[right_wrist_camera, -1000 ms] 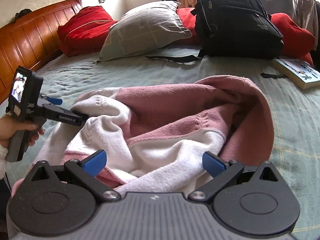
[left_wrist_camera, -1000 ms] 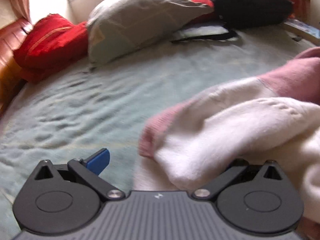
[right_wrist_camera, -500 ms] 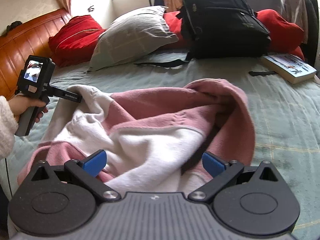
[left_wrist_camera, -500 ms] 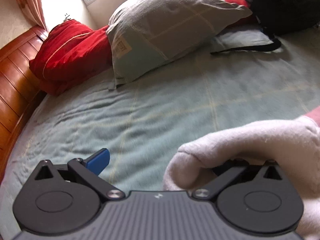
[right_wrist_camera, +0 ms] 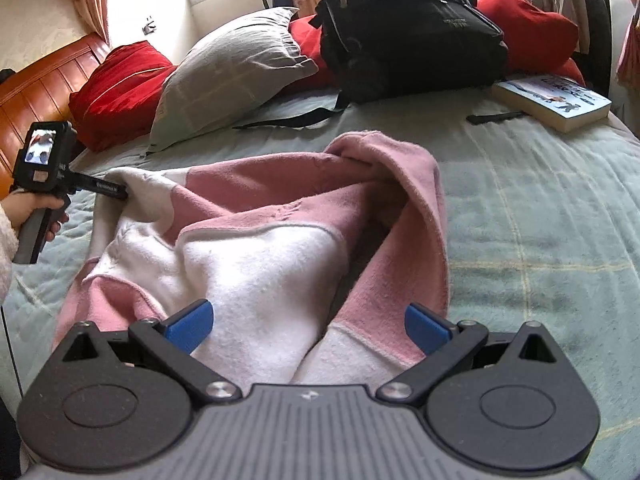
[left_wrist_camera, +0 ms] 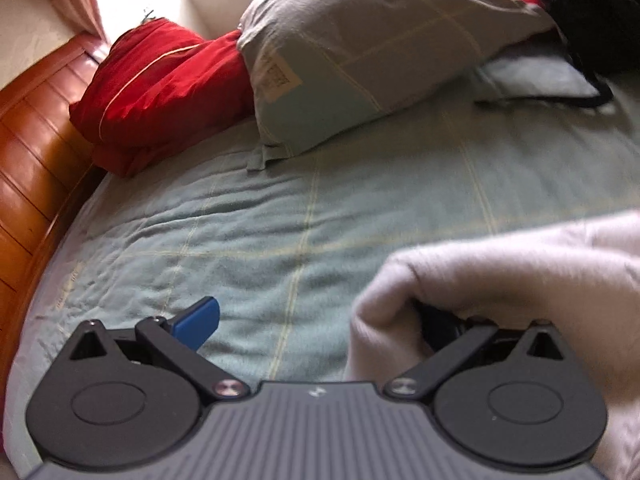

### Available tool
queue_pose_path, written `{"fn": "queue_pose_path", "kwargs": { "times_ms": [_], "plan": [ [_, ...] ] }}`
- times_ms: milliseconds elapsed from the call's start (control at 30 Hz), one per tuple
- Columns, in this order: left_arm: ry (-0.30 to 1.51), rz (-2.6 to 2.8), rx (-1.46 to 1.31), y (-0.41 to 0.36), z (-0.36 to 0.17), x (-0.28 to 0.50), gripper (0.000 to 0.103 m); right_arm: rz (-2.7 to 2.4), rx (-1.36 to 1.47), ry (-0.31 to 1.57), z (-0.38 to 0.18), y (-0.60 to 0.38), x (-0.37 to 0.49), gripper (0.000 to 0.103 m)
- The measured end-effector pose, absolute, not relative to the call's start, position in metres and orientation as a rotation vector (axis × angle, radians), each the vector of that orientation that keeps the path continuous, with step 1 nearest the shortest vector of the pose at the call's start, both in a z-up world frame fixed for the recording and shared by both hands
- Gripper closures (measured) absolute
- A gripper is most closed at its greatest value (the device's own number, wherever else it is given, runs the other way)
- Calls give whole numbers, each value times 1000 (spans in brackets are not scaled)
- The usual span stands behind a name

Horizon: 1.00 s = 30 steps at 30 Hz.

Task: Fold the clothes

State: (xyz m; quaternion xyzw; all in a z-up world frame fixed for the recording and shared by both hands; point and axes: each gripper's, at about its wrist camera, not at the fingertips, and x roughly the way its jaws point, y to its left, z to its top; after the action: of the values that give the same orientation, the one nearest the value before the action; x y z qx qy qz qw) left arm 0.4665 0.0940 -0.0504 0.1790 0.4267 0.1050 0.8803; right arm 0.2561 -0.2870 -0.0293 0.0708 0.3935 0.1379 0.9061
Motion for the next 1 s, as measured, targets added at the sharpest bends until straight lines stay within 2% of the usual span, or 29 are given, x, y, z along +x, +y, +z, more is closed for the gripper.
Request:
{"fn": "queue_pose_path", "kwargs": {
  "times_ms": [367,1000],
  "plan": [
    [857,93,341,94,-41,390,1,282,148,809,-25,-280,239,0],
    [777,-130,248,52,-52,199,1,200,248,870,-62,-292,181,0]
  ]
}}
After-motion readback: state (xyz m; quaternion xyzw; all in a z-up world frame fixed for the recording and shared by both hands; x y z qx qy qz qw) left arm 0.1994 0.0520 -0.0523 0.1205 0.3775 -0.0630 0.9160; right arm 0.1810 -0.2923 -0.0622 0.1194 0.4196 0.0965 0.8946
